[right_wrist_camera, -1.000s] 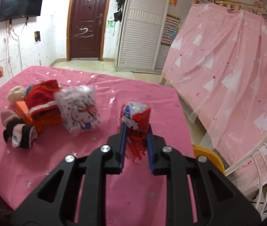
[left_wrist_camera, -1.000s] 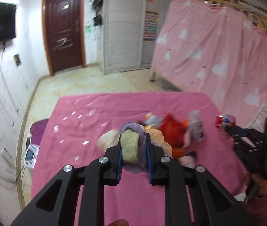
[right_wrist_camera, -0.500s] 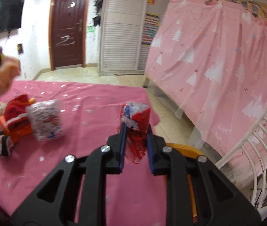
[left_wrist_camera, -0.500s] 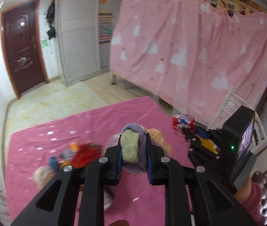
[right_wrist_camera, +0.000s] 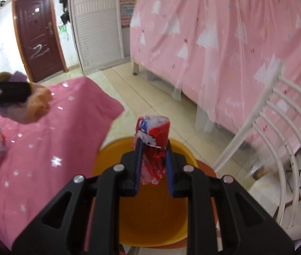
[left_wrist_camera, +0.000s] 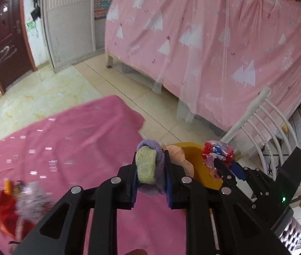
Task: Collect trash
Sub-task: 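Carry both items to the yellow bucket and open both tools over it, then move both tools back over the table items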
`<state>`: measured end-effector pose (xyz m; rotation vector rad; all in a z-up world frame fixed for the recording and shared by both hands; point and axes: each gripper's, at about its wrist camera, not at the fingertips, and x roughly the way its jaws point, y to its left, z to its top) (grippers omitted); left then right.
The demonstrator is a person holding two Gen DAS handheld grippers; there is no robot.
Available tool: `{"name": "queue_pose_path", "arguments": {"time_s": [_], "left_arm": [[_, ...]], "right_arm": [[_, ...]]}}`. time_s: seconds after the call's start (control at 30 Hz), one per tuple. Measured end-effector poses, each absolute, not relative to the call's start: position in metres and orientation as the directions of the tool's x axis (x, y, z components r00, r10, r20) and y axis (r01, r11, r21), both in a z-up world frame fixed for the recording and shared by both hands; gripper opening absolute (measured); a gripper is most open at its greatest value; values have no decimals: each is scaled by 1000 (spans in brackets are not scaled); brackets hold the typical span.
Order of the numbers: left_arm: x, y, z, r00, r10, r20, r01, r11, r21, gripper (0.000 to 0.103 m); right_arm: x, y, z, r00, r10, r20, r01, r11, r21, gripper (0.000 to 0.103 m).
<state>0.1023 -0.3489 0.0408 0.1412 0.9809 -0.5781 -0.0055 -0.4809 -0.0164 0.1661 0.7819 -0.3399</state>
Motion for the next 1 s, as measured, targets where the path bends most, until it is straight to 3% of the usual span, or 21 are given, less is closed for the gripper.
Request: {"name": "queue_pose_path", "arguments": {"time_s": [0.13, 0.2, 0.27, 0.3, 0.33, 0.37, 0.4, 0.6, 0.67, 0.8, 0.83, 1.0], "left_arm": [[112, -381, 14, 365, -376, -851, 507, 847, -157, 18], [116, -390, 6, 338, -370, -866, 507, 846, -164, 27], [117, -394, 2, 332, -372, -867, 499, 849, -173, 49], [117, -395, 3, 327, -377, -867, 501, 847, -180, 53], [116, -395, 3, 328, -379, -865, 502, 846, -181, 58], [114, -393, 7, 342, -378, -860, 499, 849, -175, 60], [113, -392, 9, 355, -378, -855, 493, 853, -172, 61], [109, -372, 32, 394, -411, -822, 455, 864, -214, 63], [107, -362, 43, 407, -429, -807, 444, 864, -236, 64], [98, -342, 64, 435, -456, -777, 434, 862, -263, 70], [95, -336, 71, 450, -457, -767, 431, 863, -262, 72], [81, -300, 91, 496, -466, -733, 434, 864, -255, 79]], "right_arm": [[0, -499, -41, 625, -187, -758, 373, 925, 79, 19], [2, -505, -51, 615, -150, -774, 368, 923, 113, 19], [4, -507, -57, 609, -116, -785, 354, 925, 138, 20], [5, -507, -58, 608, -99, -787, 344, 927, 149, 24], [5, -506, -58, 609, -94, -788, 340, 928, 153, 37], [5, -505, -57, 612, -96, -785, 339, 928, 151, 48], [5, -506, -55, 615, -97, -782, 337, 929, 149, 50], [2, -503, -43, 639, -113, -761, 334, 932, 142, 55], [1, -499, -38, 652, -112, -750, 327, 934, 144, 63], [0, -488, -28, 670, -128, -731, 314, 941, 123, 70], [0, -484, -23, 679, -131, -722, 310, 943, 121, 76], [-8, -458, 5, 743, -124, -657, 261, 959, 114, 85]]}}
